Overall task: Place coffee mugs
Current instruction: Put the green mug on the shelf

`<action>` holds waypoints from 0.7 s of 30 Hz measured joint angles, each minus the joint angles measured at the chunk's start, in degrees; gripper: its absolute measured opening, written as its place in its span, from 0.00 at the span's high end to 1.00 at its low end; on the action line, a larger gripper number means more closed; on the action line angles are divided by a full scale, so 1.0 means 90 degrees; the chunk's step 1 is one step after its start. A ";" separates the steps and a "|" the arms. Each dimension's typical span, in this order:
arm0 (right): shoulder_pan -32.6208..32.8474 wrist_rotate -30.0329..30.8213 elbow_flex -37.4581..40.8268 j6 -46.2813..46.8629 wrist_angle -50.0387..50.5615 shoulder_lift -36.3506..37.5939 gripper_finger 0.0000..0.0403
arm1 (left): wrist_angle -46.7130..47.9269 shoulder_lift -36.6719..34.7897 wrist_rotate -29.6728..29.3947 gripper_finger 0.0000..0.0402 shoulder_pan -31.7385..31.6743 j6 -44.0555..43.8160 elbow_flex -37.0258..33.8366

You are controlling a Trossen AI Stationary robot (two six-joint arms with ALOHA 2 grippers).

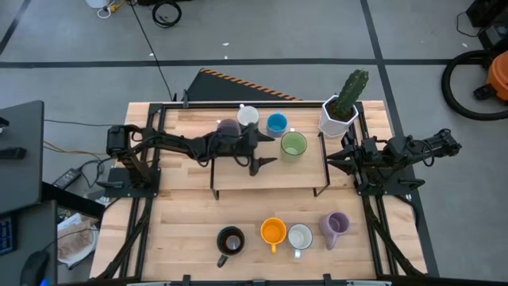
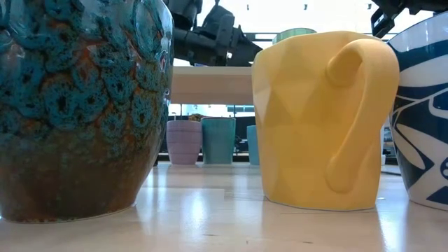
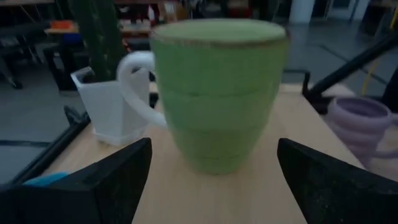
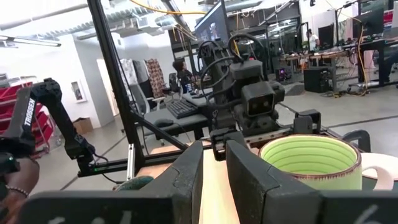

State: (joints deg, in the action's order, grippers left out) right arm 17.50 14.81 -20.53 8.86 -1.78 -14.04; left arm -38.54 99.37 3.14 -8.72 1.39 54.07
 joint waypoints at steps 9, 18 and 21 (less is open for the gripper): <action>0.0000 0.0002 0.0000 -0.0032 -0.0010 0.0000 0.81 | -0.0675 0.0213 -0.0180 0.12 0.0245 -0.0075 -0.0044; 0.0000 0.0004 0.0000 -0.0151 -0.0073 0.0000 0.81 | -0.0728 0.0380 -0.0629 0.12 0.0288 -0.0287 0.0053; 0.0000 0.0005 0.0000 -0.0167 -0.0099 0.0000 0.81 | -0.0300 0.0413 -0.0611 0.12 0.0298 -0.0295 0.0300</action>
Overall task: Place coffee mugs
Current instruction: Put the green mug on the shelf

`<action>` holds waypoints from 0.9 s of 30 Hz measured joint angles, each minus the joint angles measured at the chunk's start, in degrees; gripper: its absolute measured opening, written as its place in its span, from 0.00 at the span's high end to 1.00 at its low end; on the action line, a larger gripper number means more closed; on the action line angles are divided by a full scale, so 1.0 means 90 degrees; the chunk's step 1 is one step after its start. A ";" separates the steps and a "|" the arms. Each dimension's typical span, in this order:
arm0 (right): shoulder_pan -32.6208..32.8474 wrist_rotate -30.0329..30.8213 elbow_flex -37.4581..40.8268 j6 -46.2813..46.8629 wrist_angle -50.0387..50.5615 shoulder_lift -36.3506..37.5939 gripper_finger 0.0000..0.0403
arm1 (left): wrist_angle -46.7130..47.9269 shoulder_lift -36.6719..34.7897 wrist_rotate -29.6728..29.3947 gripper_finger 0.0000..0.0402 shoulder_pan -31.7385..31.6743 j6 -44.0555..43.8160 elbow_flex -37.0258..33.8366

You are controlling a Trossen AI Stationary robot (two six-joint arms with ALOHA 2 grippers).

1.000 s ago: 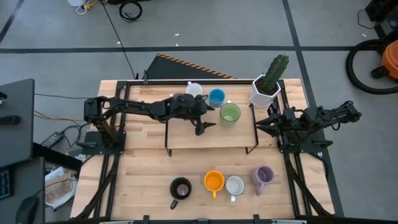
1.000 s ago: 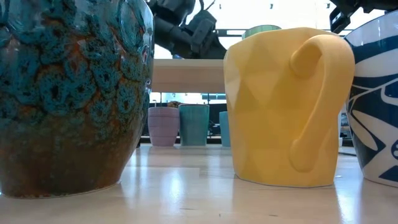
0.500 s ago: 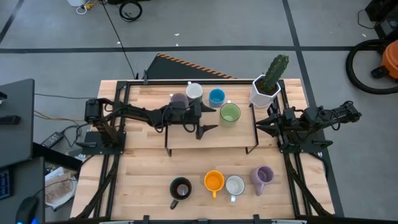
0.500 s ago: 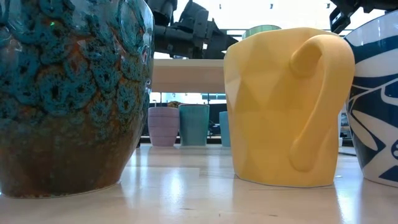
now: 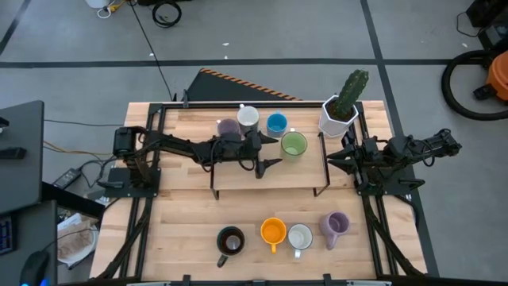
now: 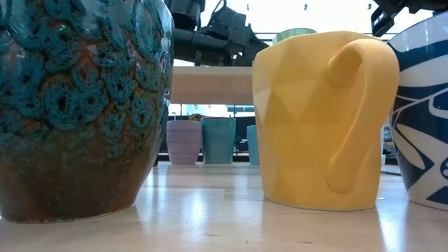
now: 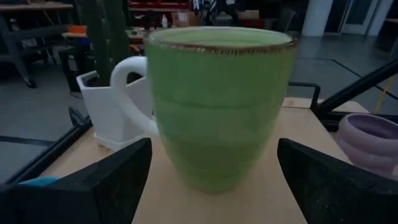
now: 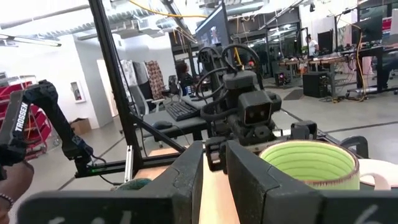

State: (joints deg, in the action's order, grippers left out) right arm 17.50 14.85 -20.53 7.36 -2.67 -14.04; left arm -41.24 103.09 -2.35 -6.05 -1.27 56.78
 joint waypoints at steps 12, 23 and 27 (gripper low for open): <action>0.0000 -0.0112 0.0000 -0.0042 -0.0027 0.0000 0.81 | 0.0014 0.0447 0.0002 0.12 0.0012 -0.0314 0.0279; 0.0000 -0.0116 0.0000 -0.0007 -0.0029 0.0000 0.81 | -0.0133 0.0930 0.0078 0.12 0.0012 -0.0290 0.0791; 0.0000 -0.0117 0.0000 -0.0007 -0.0030 0.0000 0.81 | -0.0184 0.0930 0.0107 0.12 0.0012 -0.0240 0.0893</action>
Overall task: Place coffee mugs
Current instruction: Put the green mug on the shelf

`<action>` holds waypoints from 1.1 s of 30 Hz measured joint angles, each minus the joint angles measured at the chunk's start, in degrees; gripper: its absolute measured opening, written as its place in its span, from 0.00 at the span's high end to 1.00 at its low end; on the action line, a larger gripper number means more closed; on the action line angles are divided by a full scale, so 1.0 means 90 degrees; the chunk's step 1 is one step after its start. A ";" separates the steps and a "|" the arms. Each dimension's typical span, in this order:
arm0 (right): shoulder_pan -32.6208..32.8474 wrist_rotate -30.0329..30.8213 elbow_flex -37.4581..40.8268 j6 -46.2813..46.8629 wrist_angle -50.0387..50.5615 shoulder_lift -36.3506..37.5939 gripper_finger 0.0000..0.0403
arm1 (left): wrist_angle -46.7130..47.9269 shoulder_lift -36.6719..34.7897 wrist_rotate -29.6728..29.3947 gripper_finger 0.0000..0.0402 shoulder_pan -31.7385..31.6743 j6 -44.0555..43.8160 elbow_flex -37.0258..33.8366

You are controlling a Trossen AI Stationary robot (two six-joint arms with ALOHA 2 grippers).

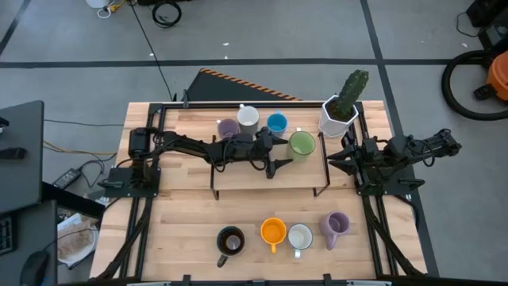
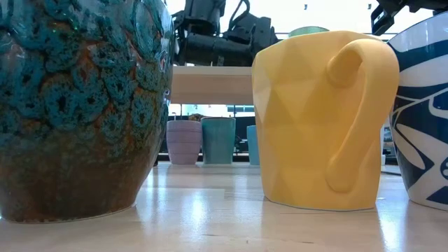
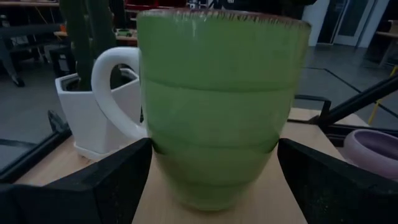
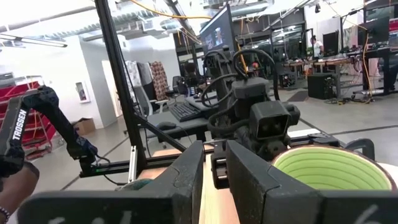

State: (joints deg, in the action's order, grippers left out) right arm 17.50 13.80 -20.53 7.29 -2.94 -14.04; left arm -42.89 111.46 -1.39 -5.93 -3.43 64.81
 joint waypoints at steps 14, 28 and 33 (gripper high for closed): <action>0.0000 -0.0002 0.0000 -0.0019 -0.0051 0.0000 0.81 | -0.0020 0.0231 0.0017 0.12 -0.0012 -0.0043 0.0014; 0.0002 -0.0044 0.0000 -0.0002 -0.0070 0.0000 0.81 | 0.0277 0.0559 0.0175 0.12 0.0012 -0.0097 0.0658; 0.0001 -0.0049 0.0000 -0.0041 -0.0075 0.0000 0.81 | 0.0298 0.0556 0.0172 0.12 0.0013 -0.0081 0.0683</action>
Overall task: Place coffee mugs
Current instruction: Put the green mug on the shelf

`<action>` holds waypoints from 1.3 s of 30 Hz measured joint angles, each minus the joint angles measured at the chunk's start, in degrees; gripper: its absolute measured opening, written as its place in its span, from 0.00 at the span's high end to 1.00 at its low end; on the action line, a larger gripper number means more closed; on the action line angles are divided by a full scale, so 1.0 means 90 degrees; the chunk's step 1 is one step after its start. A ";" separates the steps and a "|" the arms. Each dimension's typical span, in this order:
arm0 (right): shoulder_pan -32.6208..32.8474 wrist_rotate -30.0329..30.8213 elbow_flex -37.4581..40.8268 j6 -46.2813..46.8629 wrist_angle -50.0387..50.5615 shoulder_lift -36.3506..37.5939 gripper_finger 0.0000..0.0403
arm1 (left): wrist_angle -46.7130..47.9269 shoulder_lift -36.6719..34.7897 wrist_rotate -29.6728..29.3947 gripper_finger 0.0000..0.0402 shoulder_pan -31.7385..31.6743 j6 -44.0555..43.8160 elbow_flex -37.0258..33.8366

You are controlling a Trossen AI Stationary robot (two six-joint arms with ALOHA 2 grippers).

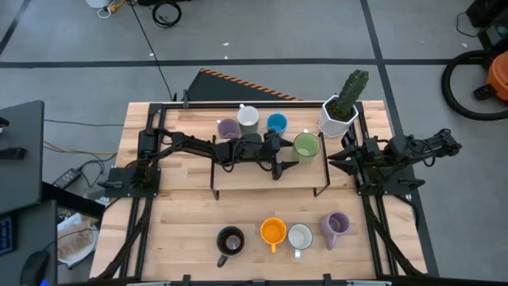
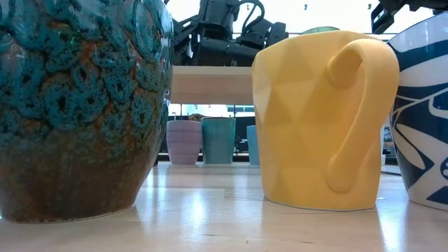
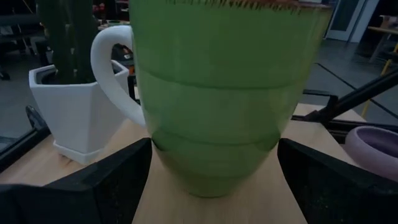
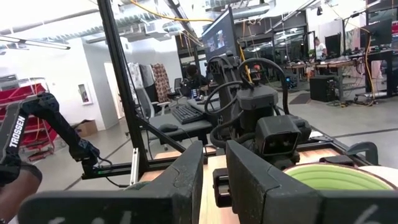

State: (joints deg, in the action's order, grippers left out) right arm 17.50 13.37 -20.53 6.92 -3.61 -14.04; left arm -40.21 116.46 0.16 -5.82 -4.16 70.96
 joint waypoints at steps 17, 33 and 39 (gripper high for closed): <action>0.0002 0.1042 -0.1394 0.0616 0.2085 -0.1421 0.81 | -0.0033 0.0177 -0.0015 0.12 -0.0001 0.0031 0.0007; -0.0005 0.1119 -0.4055 0.2199 0.6224 -0.3799 0.81 | 0.0697 0.0180 0.0012 0.12 -0.0001 0.0248 0.0366; -0.0121 0.0776 -0.4570 0.2648 0.7447 -0.4267 0.81 | 0.0794 0.0180 0.0163 0.12 -0.0083 0.0265 0.0369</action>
State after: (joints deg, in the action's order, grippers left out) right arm 16.41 20.35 -61.66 30.75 63.42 -52.44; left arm -33.06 118.08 1.63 -6.57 -1.78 74.28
